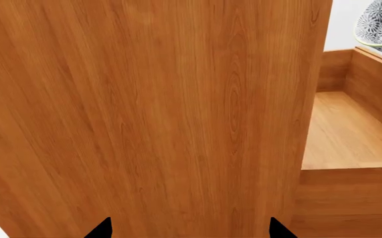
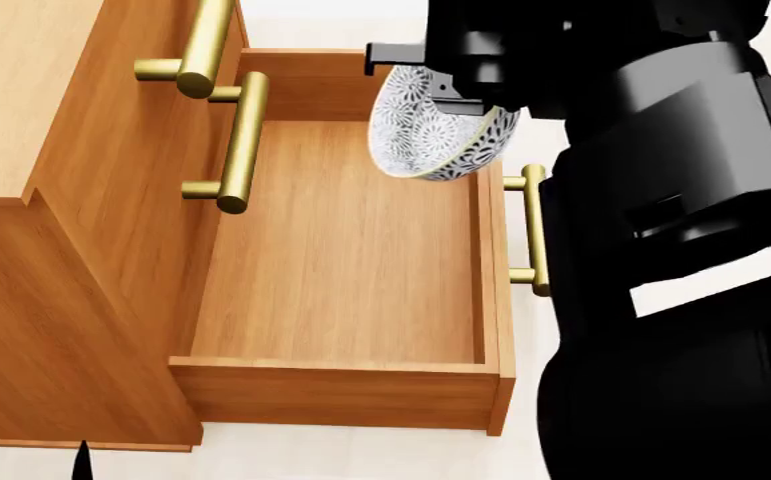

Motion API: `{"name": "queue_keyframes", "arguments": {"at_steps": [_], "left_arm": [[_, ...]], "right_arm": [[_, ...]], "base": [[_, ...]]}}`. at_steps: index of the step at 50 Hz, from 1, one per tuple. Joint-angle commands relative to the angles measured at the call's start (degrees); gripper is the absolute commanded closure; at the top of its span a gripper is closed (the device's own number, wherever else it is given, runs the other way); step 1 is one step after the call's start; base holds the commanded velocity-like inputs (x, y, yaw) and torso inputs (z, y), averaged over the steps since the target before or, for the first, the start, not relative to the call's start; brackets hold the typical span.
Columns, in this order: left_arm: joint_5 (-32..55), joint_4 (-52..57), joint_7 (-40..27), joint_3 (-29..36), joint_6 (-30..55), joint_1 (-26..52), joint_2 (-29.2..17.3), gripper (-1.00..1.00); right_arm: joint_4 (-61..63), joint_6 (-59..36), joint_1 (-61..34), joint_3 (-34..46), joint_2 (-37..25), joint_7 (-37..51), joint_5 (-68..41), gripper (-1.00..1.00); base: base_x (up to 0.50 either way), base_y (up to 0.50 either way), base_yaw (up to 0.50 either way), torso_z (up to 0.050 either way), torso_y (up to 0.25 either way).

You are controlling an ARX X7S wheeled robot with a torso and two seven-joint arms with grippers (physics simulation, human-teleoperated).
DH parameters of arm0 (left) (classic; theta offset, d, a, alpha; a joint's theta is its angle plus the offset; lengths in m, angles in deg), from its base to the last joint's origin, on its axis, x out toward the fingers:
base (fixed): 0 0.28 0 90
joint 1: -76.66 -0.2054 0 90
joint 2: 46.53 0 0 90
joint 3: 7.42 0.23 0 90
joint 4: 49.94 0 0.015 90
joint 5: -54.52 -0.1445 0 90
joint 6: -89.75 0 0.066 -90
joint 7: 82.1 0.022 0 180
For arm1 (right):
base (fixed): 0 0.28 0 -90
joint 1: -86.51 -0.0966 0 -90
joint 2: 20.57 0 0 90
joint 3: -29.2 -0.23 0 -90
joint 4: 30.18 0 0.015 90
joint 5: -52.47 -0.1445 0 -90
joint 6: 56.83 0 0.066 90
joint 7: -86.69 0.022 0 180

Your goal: Put the bowl in the bottom drawer of the cabinet and close it.

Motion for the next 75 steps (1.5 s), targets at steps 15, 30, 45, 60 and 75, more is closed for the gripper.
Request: {"name": "queue_keyframes", "arguments": {"at_steps": [15,30,45,60,75], "left_arm": [[0.72,-0.04,1.85,-1.86,-1.24,-0.33,0.98,-1.0],[1.04,0.72,1.4,-1.79,-0.58,-0.28,0.72,-1.0],[1.12,0.07,1.49,-1.79,-1.33,-0.31,0.59,-1.0],[1.18,-0.46,1.37,-1.75,-1.76,-0.24,0.58,-1.0],[1.2,-0.48,1.29,-1.46,-1.86,-0.23,0.38,-1.0]], "right_arm": [[-1.01,5.92,2.72,10.72,1.38,-1.84,-13.61,1.0],[1.18,11.37,4.88,21.91,1.37,-4.13,-24.92,1.0],[1.82,15.02,6.19,30.53,1.35,-6.22,-32.31,1.0],[2.82,18.11,7.55,35.48,1.34,-7.96,-37.27,1.0],[3.95,22.13,10.38,36.92,1.22,-11.92,-39.4,1.0]], "base": [[0.0,0.0,0.0,0.0,0.0],[0.0,0.0,0.0,0.0,0.001],[0.0,0.0,0.0,0.0,0.0],[0.0,0.0,0.0,0.001,0.001],[0.0,0.0,0.0,0.0,0.0]]}}
